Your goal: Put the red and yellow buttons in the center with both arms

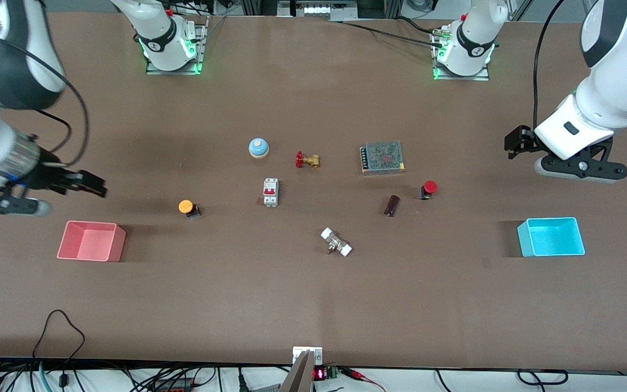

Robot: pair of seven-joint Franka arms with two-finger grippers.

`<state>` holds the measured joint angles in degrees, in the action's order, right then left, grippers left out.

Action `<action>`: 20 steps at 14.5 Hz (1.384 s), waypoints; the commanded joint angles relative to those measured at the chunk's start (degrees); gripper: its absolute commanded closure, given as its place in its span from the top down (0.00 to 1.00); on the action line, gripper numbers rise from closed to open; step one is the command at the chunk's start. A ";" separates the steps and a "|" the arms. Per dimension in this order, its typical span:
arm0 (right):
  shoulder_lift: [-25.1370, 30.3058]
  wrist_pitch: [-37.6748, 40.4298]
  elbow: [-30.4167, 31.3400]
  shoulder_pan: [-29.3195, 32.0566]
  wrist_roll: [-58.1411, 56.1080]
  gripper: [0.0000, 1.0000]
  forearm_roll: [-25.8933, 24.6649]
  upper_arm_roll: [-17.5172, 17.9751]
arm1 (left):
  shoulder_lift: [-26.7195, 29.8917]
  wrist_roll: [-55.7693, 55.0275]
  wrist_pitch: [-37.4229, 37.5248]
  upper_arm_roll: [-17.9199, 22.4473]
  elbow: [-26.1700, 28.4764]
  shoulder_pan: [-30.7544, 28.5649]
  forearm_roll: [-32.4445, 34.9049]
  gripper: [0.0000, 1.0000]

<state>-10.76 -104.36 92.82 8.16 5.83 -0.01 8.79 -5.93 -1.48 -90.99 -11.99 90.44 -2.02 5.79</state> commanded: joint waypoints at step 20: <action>6.45 11.99 -2.03 -7.19 -2.05 1.00 1.84 -8.08 | 5.32 0.51 -11.93 -0.49 8.35 -2.37 -2.54 1.00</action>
<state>-4.19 -92.98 91.09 1.49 4.19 -0.46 1.58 -2.04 -1.61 -102.83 -12.19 97.59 -4.06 4.12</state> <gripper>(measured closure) 0.000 0.000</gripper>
